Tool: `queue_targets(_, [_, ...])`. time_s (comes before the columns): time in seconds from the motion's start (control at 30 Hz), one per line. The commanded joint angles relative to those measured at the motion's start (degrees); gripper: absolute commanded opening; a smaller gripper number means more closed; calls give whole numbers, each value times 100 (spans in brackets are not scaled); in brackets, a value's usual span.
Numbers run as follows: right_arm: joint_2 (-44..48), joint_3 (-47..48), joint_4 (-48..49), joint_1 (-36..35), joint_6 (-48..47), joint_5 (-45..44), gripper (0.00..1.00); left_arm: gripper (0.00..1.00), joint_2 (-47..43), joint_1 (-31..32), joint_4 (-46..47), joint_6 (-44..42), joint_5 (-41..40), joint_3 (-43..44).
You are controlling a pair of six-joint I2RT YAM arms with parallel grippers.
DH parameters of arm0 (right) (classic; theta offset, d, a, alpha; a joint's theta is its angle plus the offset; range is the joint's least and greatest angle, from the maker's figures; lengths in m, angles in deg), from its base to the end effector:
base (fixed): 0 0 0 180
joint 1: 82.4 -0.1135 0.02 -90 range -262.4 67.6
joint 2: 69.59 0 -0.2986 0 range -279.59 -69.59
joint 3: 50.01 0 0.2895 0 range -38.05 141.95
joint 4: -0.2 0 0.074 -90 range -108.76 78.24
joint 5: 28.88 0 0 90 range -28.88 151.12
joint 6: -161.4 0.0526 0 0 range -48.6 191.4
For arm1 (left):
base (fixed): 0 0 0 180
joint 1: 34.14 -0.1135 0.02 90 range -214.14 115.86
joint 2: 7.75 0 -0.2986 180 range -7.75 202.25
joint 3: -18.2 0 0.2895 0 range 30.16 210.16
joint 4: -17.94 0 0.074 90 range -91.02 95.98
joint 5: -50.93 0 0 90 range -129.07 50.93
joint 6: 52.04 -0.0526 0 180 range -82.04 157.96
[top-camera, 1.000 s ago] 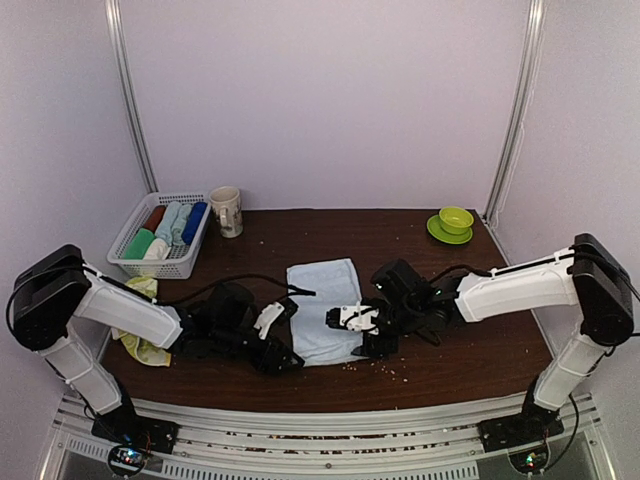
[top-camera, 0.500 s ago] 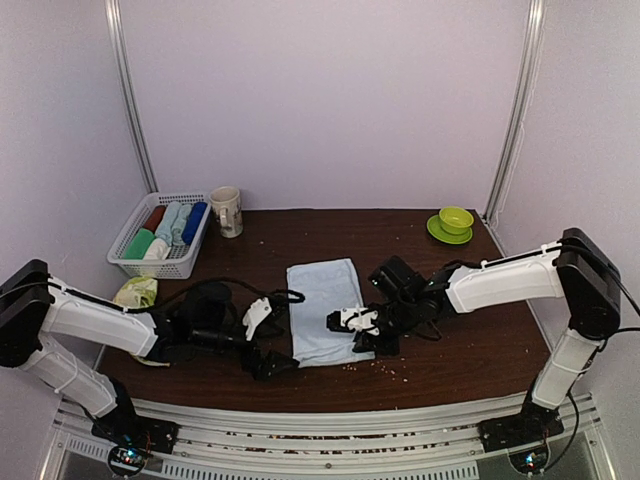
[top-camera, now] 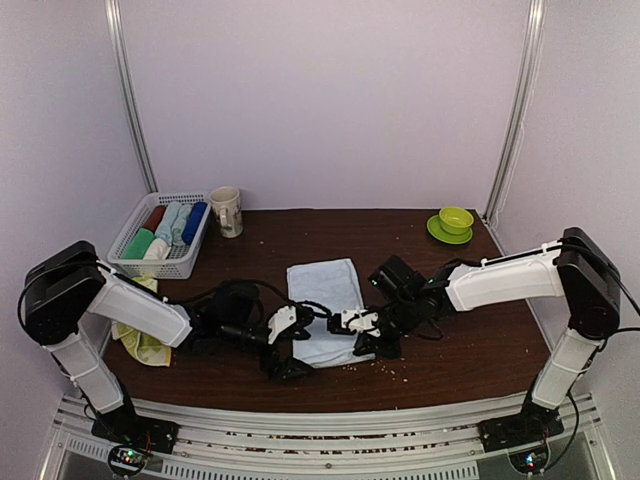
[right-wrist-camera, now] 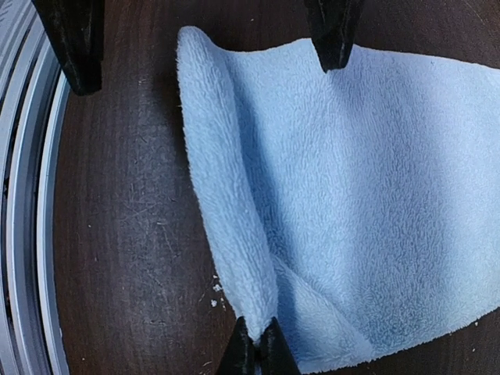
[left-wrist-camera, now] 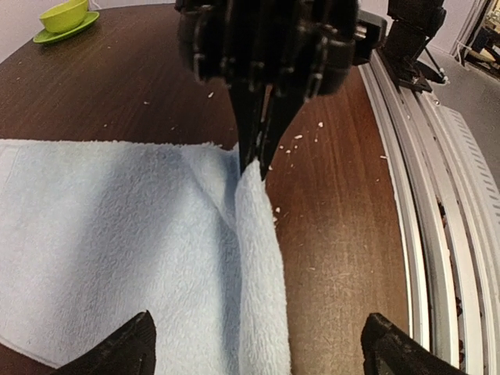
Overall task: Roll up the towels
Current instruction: Roll the towel at the center of the board.
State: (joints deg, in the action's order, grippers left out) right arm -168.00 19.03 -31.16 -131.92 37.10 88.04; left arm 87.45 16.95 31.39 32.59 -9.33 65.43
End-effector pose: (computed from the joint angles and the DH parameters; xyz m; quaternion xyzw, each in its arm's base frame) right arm 0.2254 0.3008 0.1614 -0.6723 0.6610 0.2558 0.2137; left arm 0.1929 -0.2806 0.1280 0.5099 0.6972 -0.3841 0.3263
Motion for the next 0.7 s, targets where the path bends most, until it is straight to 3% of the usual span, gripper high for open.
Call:
queue_targets(0.0, [141, 153, -97, 29, 81, 52, 0, 92, 183, 21, 73, -243, 595, 165])
queue_targets(0.5, [164, 233, 147, 213, 493, -4, 0, 85, 471, 28, -281, -65, 282, 36])
queue_targets(0.67, [106, 290, 147, 266, 551, 3, 0, 77, 549, 26, -300, 17, 106, 68])
